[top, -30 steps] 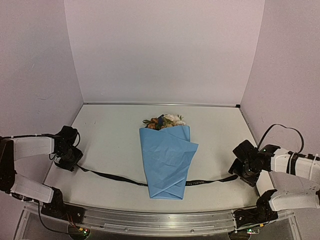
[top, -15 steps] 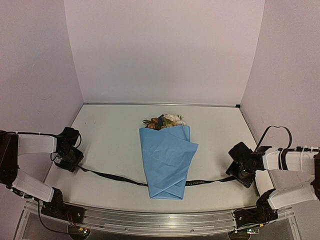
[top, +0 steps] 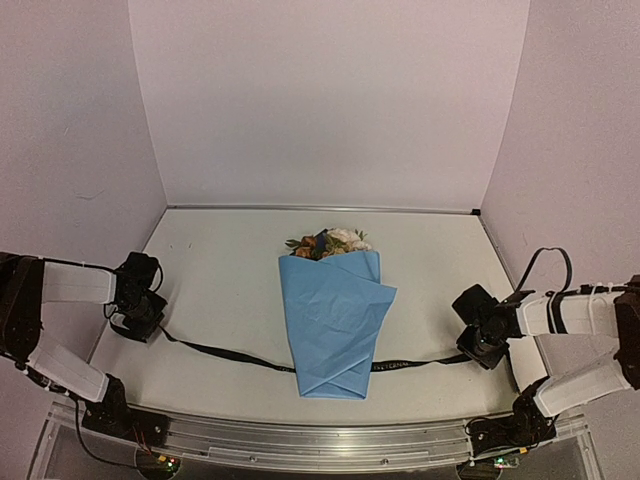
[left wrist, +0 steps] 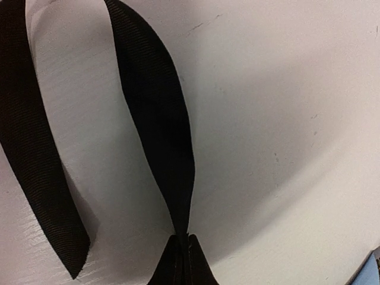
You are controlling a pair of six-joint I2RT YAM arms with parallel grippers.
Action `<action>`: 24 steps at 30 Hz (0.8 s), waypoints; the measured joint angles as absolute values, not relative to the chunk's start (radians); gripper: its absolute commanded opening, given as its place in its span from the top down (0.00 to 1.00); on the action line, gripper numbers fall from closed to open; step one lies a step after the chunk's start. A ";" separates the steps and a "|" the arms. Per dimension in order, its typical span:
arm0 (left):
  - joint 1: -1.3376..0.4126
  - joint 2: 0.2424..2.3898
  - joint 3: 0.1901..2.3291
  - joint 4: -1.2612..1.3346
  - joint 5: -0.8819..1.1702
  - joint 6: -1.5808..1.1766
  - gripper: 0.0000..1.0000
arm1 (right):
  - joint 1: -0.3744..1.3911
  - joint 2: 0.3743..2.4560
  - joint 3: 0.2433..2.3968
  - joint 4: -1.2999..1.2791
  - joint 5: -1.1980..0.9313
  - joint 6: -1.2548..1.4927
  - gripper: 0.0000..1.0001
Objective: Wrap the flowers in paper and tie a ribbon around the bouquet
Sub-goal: Adjust the ribbon at the center of the board.
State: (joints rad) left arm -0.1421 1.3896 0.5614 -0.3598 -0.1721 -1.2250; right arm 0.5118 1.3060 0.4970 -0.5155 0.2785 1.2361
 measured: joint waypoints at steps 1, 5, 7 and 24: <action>-0.138 1.394 0.562 -0.346 -0.166 -1.221 1.00 | 0.509 1.315 0.502 -0.515 0.282 1.237 0.94; -0.120 1.415 0.573 -0.311 -0.149 -1.193 1.00 | 0.491 1.372 0.545 -0.515 0.285 1.233 1.00; -0.107 1.431 0.585 -0.298 -0.140 -1.177 1.00 | 0.479 1.407 0.576 -0.513 0.280 1.229 1.00; -0.038 1.617 0.817 -0.128 -0.097 -1.070 1.00 | 0.371 1.649 0.942 -0.508 0.219 1.116 1.00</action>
